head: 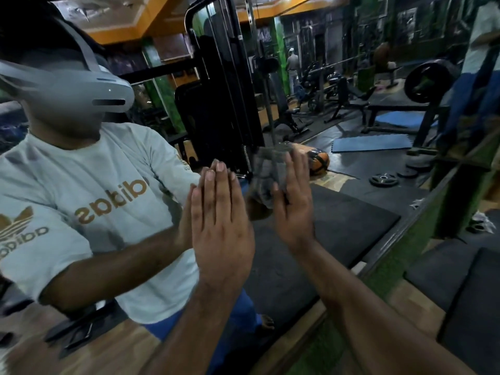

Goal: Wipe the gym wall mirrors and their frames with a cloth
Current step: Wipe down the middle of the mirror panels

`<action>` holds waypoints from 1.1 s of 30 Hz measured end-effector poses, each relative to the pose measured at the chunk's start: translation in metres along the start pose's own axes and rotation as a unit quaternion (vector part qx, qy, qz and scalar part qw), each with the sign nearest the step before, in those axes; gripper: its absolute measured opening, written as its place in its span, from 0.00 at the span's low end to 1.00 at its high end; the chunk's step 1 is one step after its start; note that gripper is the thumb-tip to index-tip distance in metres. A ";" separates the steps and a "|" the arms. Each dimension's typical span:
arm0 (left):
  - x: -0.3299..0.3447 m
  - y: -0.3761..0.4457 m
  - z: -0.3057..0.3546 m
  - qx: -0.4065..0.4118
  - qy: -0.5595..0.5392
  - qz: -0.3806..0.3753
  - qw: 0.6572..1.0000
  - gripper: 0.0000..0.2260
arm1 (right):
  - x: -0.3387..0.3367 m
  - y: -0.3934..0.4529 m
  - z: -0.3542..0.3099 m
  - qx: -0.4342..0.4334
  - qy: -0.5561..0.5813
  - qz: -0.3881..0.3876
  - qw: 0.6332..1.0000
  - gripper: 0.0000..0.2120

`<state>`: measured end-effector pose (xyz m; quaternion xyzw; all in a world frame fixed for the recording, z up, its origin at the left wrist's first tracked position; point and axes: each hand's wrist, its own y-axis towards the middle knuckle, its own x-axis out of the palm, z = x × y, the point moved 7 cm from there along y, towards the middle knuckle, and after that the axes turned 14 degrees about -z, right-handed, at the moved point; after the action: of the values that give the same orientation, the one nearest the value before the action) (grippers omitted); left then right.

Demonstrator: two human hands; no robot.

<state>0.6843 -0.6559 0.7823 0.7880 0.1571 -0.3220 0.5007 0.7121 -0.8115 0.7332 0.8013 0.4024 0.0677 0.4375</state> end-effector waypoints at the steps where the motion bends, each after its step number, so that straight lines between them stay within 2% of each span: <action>1: 0.001 -0.002 -0.001 0.006 0.004 0.000 1.000 0.34 | 0.000 -0.008 0.020 0.066 0.038 0.020 0.997 0.28; 3: 0.002 -0.003 -0.002 0.016 0.009 -0.001 1.000 0.34 | 0.001 -0.019 0.041 0.216 0.177 0.081 0.957 0.32; 4: 0.002 -0.003 -0.002 0.021 0.011 -0.003 1.000 0.33 | 0.003 -0.018 0.036 0.257 0.221 0.096 0.936 0.35; 5: 0.001 -0.004 -0.002 0.025 0.010 -0.004 1.000 0.32 | 0.003 -0.011 0.020 0.260 0.229 0.086 0.934 0.35; 8: -0.006 -0.008 -0.007 0.015 -0.011 0.010 1.000 0.29 | 0.000 0.006 -0.043 0.127 0.138 -0.007 0.982 0.29; 11: -0.013 -0.013 -0.021 -0.019 -0.009 0.008 1.000 0.34 | 0.007 -0.007 -0.045 0.014 0.003 -0.051 0.999 0.30; 12: -0.013 -0.014 -0.025 -0.021 -0.004 0.005 1.000 0.36 | 0.010 -0.015 -0.031 0.027 -0.014 -0.039 0.999 0.30; 14: -0.013 -0.017 -0.032 -0.016 0.006 0.005 1.000 0.37 | 0.010 -0.029 -0.003 0.129 0.034 0.003 0.991 0.32; 16: -0.010 -0.021 -0.034 -0.001 0.015 -0.002 1.000 0.37 | 0.013 -0.037 0.001 0.210 0.090 0.029 0.973 0.33; 17: -0.009 -0.021 -0.034 0.007 0.017 0.000 1.000 0.37 | 0.017 -0.034 -0.009 0.216 0.099 0.027 0.971 0.34; 19: -0.012 -0.022 -0.036 0.010 0.017 0.003 1.000 0.35 | 0.024 -0.021 -0.043 0.151 0.077 -0.002 0.985 0.34; 21: -0.015 -0.022 -0.038 0.022 0.007 0.009 1.000 0.35 | 0.030 -0.014 -0.071 0.018 0.021 -0.041 0.999 0.31; 23: -0.021 -0.026 -0.042 0.041 -0.013 0.016 0.999 0.33 | 0.033 -0.021 -0.066 -0.057 -0.047 -0.048 0.996 0.30; 25: -0.027 -0.038 -0.055 0.029 -0.026 0.034 0.999 0.31 | 0.032 -0.036 -0.038 -0.010 -0.048 -0.026 0.998 0.31; 27: -0.032 -0.049 -0.073 -0.007 -0.012 0.040 0.999 0.31 | 0.031 -0.049 -0.015 0.131 0.053 0.019 0.990 0.33; 29: -0.033 -0.057 -0.089 -0.024 0.007 0.016 1.000 0.34 | 0.044 -0.050 -0.026 0.237 0.135 0.058 0.960 0.35; 31: -0.034 -0.059 -0.097 0.008 0.020 -0.008 1.000 0.35 | 0.056 -0.039 -0.065 0.221 0.142 0.054 0.963 0.34; 33: -0.037 -0.060 -0.102 0.051 0.007 -0.019 0.999 0.36 | 0.067 -0.032 -0.109 0.104 0.104 0.018 0.989 0.32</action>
<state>0.6578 -0.5352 0.7951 0.8114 0.1589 -0.3337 0.4528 0.6883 -0.6846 0.7590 0.8385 0.4357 0.1165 0.3059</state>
